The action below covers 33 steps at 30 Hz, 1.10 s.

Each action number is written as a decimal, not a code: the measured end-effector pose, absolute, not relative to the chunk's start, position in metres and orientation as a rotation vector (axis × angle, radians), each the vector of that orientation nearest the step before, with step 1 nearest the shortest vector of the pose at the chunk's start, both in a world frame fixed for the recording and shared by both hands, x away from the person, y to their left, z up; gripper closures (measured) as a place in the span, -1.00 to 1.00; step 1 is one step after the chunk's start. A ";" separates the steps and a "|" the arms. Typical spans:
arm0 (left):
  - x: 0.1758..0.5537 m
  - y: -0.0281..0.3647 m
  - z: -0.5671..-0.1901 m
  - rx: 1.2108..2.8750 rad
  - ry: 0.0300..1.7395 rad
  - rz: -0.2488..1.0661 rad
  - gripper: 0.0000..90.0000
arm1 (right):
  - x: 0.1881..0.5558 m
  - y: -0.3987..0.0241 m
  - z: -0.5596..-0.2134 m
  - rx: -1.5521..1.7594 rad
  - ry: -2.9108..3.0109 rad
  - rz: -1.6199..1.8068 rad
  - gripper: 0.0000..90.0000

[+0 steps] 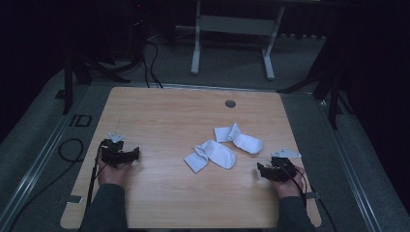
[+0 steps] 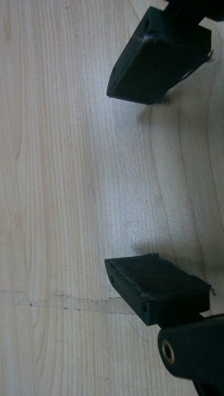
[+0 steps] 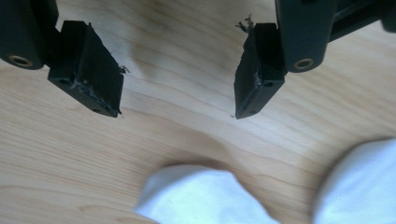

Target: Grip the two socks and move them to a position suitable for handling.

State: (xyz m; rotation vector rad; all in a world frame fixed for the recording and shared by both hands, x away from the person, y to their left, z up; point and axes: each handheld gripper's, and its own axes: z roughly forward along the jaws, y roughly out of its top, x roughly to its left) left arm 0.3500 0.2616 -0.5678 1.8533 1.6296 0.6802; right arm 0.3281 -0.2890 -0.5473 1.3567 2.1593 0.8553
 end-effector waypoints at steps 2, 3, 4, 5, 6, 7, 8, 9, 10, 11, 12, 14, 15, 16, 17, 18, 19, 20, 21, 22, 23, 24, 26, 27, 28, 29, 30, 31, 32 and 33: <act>0.350 0.262 -0.568 1.853 1.630 0.680 -0.65 | 0.328 -0.289 -0.547 1.357 2.159 0.855 -0.24; 0.350 0.262 -0.568 1.854 1.630 0.680 -0.65 | 0.326 -0.285 -0.541 1.335 2.179 0.876 -0.07; 0.350 0.262 -0.568 1.853 1.630 0.680 -0.65 | 0.326 -0.285 -0.541 1.335 2.179 0.876 -0.07; 0.350 0.262 -0.568 1.853 1.630 0.680 -0.65 | 0.324 -0.282 -0.537 1.316 2.202 0.894 0.09; 0.350 0.262 -0.568 1.853 1.629 0.680 -0.65 | 0.324 -0.282 -0.537 1.316 2.202 0.894 0.09; 0.350 0.262 -0.568 1.853 1.630 0.680 -0.65 | 0.323 -0.280 -0.535 1.293 2.214 0.903 0.15; 0.350 0.262 -0.568 1.854 1.629 0.680 -0.65 | 0.322 -0.279 -0.533 1.285 2.215 0.904 0.22; 0.350 0.262 -0.568 1.853 1.630 0.680 -0.65 | 0.322 -0.275 -0.530 1.271 2.236 0.924 0.34; 0.350 0.262 -0.568 1.853 1.630 0.680 -0.65 | 0.322 -0.275 -0.530 1.271 2.236 0.924 0.34; 0.350 0.262 -0.568 1.853 1.629 0.680 -0.65 | 0.321 -0.274 -0.529 1.259 2.242 0.930 0.41; 0.350 0.262 -0.568 1.853 1.630 0.680 -0.65 | 0.321 -0.272 -0.528 1.246 2.251 0.935 0.47; 0.350 0.262 -0.568 1.853 1.630 0.680 -0.65 | 0.320 -0.269 -0.527 1.234 2.274 0.957 0.59; 0.350 0.262 -0.568 1.853 1.630 0.680 -0.65 | 0.320 -0.267 -0.526 1.223 2.281 0.966 0.64; 0.350 0.262 -0.568 1.853 1.630 0.680 -0.65 | 0.320 -0.265 -0.525 1.215 2.288 0.974 0.69; 0.350 0.262 -0.568 1.853 1.630 0.680 -0.65 | 0.320 -0.262 -0.525 1.208 2.297 0.982 0.73; 0.350 0.262 -0.568 1.853 1.629 0.680 -0.65 | 0.320 -0.260 -0.524 1.198 2.305 0.989 0.77; 0.350 0.262 -0.568 1.853 1.629 0.680 -0.65 | 0.320 -0.257 -0.523 1.186 2.311 0.990 0.81; 0.350 0.262 -0.568 1.853 1.629 0.680 -0.65 | 0.320 -0.254 -0.523 1.175 2.316 0.995 0.83; 0.350 0.262 -0.568 1.853 1.629 0.680 -0.65 | 0.322 -0.249 -0.522 1.161 2.332 1.004 0.92; 0.350 0.262 -0.568 1.854 1.629 0.680 -0.65 | 0.322 -0.249 -0.522 1.161 2.332 1.004 0.92; 0.350 0.262 -0.568 1.853 1.629 0.680 -0.65 | 0.323 -0.246 -0.522 1.151 2.343 1.011 0.95; 0.350 0.262 -0.568 1.853 1.629 0.680 -0.65 | 0.323 -0.243 -0.522 1.144 2.356 1.014 0.97; 0.350 0.262 -0.568 1.853 1.629 0.680 -0.65 | 0.325 -0.237 -0.522 1.125 2.370 1.019 0.98; 0.350 0.262 -0.568 1.853 1.629 0.680 -0.65 | 0.326 -0.230 -0.523 1.107 2.383 1.021 0.98; 0.350 0.262 -0.568 1.853 1.629 0.680 -0.65 | 0.326 -0.230 -0.523 1.107 2.383 1.021 0.98; 0.350 0.262 -0.568 1.853 1.630 0.680 -0.65 | 0.328 -0.224 -0.524 1.094 2.397 1.026 0.99; 0.350 0.262 -0.568 1.853 1.629 0.680 -0.65 | 0.328 -0.224 -0.524 1.094 2.397 1.026 0.99; 0.350 0.262 -0.568 1.853 1.629 0.680 -0.65 | 0.329 -0.220 -0.525 1.089 2.404 1.023 0.99; 0.350 0.262 -0.568 1.853 1.629 0.680 -0.65 | 0.330 -0.217 -0.526 1.086 2.411 1.024 0.99; 0.350 0.262 -0.568 1.853 1.629 0.680 -0.65 | 0.331 -0.211 -0.527 1.072 2.421 1.023 0.99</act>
